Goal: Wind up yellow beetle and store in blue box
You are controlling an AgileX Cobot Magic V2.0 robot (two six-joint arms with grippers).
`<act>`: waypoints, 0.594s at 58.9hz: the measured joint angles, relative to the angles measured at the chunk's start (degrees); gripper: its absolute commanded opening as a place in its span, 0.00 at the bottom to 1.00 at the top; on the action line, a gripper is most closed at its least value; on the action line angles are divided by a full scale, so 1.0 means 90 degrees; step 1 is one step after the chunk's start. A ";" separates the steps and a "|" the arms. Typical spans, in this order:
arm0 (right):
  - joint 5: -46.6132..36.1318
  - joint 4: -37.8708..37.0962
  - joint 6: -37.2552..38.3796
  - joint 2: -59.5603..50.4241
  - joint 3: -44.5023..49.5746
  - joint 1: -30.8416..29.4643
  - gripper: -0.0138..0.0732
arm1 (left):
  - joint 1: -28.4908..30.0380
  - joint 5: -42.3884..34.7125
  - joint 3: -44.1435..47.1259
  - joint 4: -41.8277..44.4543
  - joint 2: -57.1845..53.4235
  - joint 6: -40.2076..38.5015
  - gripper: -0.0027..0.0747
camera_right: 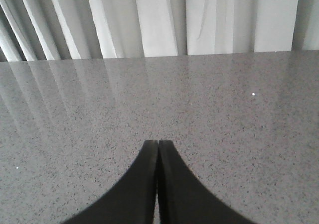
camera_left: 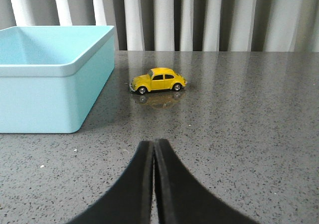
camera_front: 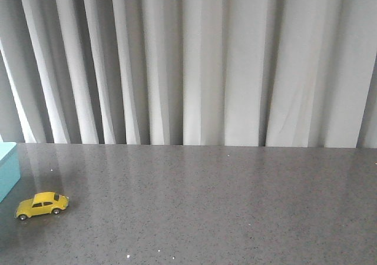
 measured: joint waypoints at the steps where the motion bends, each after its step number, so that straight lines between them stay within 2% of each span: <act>1: -0.0006 0.0001 0.0000 -0.0031 0.0042 0.0000 0.15 | 0.0000 0.0000 0.0000 0.0000 0.0000 0.0000 0.03; 35: 0.0077 0.0014 -0.0005 -0.0080 0.0346 0.0000 0.15 | 0.0000 0.0000 0.0000 0.0000 0.0000 0.0000 0.03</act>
